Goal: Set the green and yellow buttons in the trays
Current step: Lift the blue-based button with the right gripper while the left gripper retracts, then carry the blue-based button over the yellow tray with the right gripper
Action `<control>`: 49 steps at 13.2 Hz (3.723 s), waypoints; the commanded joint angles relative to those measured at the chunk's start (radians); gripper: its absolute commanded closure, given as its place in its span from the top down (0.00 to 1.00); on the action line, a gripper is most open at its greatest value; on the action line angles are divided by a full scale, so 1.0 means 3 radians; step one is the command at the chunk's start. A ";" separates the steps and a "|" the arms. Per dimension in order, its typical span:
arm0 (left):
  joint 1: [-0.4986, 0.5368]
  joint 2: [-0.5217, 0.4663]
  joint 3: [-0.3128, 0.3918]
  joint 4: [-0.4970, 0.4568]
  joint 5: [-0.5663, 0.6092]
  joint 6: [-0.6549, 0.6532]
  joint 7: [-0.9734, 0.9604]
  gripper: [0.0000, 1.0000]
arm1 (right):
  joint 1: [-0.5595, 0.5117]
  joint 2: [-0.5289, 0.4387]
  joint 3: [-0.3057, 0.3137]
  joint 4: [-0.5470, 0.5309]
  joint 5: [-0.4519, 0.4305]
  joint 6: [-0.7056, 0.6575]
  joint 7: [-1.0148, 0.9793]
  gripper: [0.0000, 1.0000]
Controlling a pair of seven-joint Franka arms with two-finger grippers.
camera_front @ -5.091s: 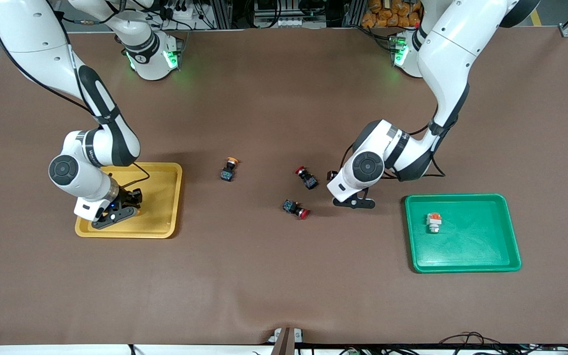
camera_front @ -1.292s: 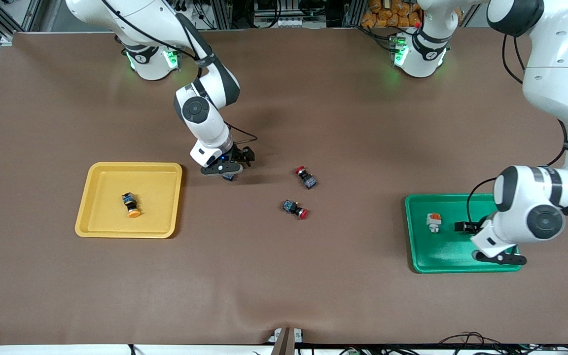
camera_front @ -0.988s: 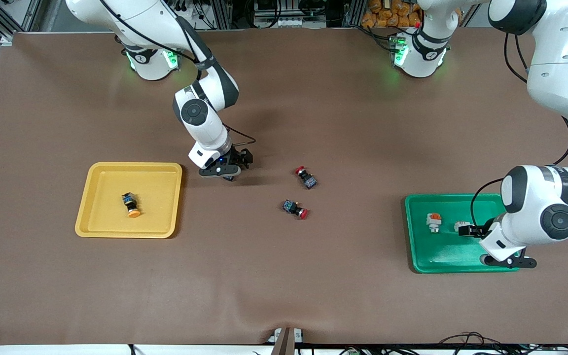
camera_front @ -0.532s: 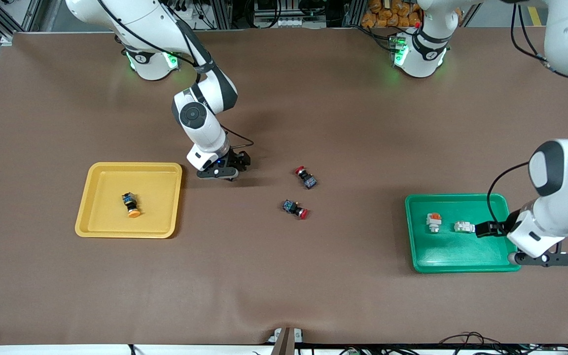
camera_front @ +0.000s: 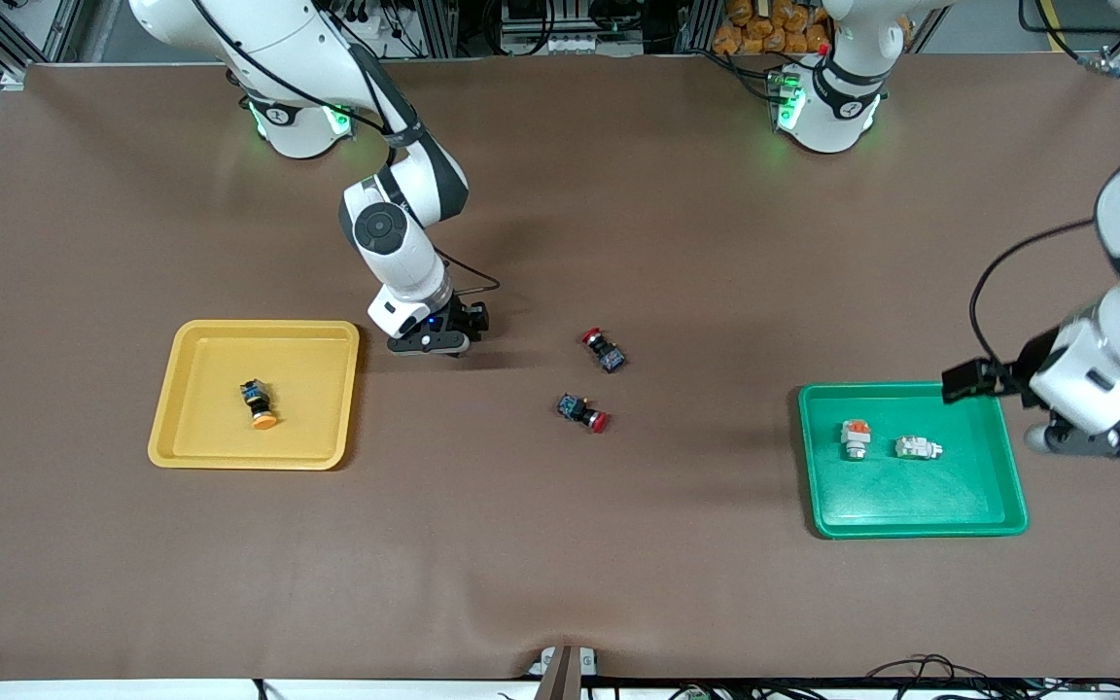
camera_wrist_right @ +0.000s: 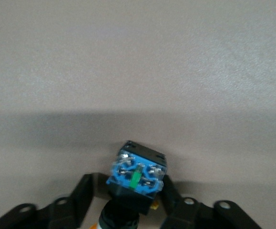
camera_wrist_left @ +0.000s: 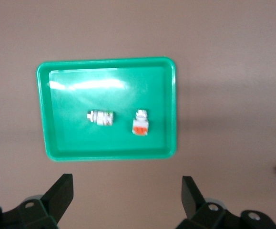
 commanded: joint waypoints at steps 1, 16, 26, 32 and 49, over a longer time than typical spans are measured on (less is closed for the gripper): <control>-0.0297 -0.0373 0.0327 -0.0106 -0.0175 -0.0188 -0.0228 1.00 | -0.0031 0.0013 0.0038 -0.0009 0.0045 0.0042 0.0021 0.00; -0.0584 -0.1138 0.0722 -0.0338 -0.0518 -0.0603 -0.0028 1.00 | -0.0246 -0.0672 0.0033 0.0604 0.0015 -0.1818 0.0041 0.00; -0.0497 -0.0998 0.0783 -0.0347 -0.0497 -0.0746 0.0544 1.00 | -0.0884 -0.0856 -0.0207 0.0932 -0.0307 -0.2555 -0.1311 0.00; -0.0605 -0.0983 0.0850 -0.0331 -0.0431 -0.0746 0.0380 1.00 | -0.1504 -0.0938 -0.0207 0.0947 -0.0374 -0.2755 -0.2234 0.00; -0.0595 -0.0993 0.0819 -0.0316 -0.0272 -0.0782 0.0232 1.00 | -0.1571 0.0145 -0.0192 0.0911 -0.0354 -0.1288 -0.2638 0.00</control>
